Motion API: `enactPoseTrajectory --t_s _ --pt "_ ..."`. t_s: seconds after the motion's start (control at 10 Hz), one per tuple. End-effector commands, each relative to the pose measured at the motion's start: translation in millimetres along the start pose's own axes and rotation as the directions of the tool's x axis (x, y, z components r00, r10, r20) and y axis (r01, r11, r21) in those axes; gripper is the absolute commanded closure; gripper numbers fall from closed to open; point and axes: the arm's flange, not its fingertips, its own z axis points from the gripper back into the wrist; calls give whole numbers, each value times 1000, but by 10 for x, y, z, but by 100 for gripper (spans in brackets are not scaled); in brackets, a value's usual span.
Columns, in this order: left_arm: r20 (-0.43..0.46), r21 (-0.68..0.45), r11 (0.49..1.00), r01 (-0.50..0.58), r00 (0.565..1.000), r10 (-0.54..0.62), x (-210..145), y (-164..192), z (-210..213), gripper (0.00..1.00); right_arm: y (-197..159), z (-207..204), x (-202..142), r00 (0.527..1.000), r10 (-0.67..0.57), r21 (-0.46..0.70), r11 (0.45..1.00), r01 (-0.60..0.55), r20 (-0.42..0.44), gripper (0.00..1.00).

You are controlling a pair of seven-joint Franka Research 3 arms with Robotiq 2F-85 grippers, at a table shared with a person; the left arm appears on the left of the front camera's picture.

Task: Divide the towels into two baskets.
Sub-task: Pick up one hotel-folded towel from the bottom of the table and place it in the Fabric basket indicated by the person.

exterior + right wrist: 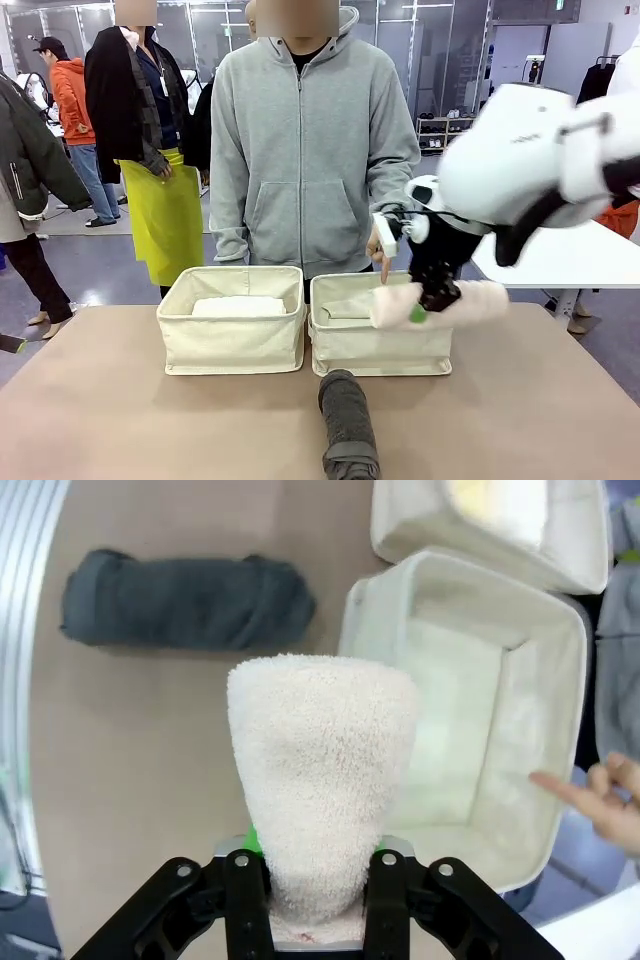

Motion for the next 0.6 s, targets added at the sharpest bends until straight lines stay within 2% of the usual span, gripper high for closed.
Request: enactPoseTrajectory --t_s 0.0,0.2,0.4,0.5 --pt "-1 1 1000 -4 1000 4 -24 -56 3 0 -495 -29 147 998 61 24 998 -62 23 63" --pt "-1 1 1000 -4 1000 4 -24 -56 3 0 -895 -235 295 998 54 34 998 -53 -15 63" --pt "-1 1 1000 -4 1000 4 -24 -56 3 0 -1198 -467 411 997 73 62 995 -74 10 63" --pt "-1 1 1000 -4 1000 4 -24 -56 3 0 -1337 -605 425 997 73 62 995 -73 -5 63"
